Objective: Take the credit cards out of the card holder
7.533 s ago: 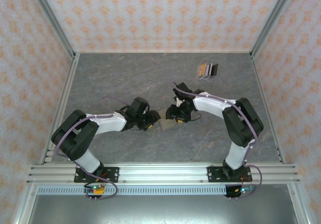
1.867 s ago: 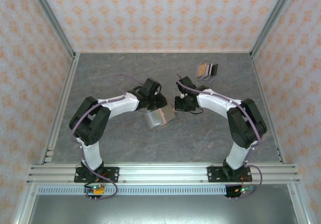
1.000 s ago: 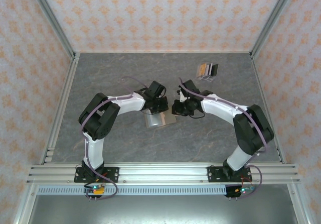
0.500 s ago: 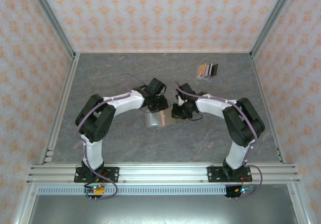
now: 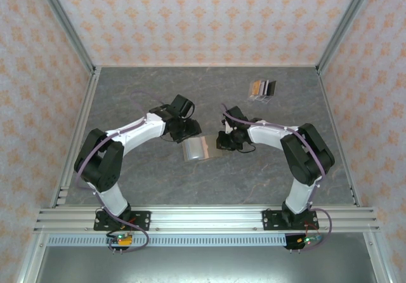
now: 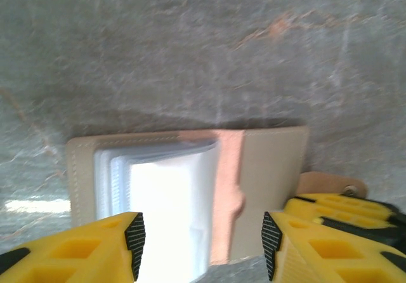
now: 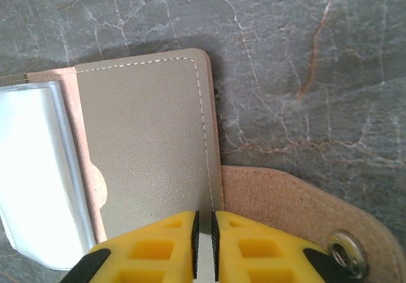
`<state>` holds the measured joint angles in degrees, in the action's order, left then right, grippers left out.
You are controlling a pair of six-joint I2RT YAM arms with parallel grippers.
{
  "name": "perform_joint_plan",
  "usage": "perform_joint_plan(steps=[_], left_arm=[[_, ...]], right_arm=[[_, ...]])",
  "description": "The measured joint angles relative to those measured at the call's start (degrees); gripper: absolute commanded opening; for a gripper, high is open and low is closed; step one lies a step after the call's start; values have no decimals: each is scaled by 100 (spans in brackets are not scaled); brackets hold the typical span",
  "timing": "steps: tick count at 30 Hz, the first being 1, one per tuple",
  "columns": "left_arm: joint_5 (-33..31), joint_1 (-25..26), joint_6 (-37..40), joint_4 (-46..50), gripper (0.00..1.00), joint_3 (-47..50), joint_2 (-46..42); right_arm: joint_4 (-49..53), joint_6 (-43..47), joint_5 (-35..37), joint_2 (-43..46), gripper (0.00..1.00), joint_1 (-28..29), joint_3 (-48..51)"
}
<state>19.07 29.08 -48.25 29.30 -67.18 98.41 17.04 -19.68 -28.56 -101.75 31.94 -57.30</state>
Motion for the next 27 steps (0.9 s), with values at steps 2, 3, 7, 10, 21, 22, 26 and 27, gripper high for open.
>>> perform_joint_plan(steps=[2, 3, 7, 10, 21, 22, 26, 27], left_arm=[[17, 0, 4, 44, 57, 17, 37], [42, 0, 20, 42, 57, 17, 76], [72, 0, 20, 44, 59, 17, 262], [98, 0, 20, 48, 60, 17, 354], [157, 0, 33, 44, 70, 17, 509], [170, 0, 35, 42, 70, 17, 529], [240, 0, 35, -13, 70, 17, 577], [273, -2, 35, -35, 69, 17, 590]], right_arm=[[-24, 2, 0, -2, 16, 0, 2], [-48, 2, 0, -2, 16, 0, 11], [-87, 0, 0, -2, 16, 0, 37], [-101, 0, 0, -2, 16, 0, 44], [-103, 0, -2, -7, 16, 0, 46], [-105, 0, -2, -9, 16, 0, 46], [-105, 0, -2, -11, 16, 0, 46], [-105, 0, -2, -11, 16, 0, 46]])
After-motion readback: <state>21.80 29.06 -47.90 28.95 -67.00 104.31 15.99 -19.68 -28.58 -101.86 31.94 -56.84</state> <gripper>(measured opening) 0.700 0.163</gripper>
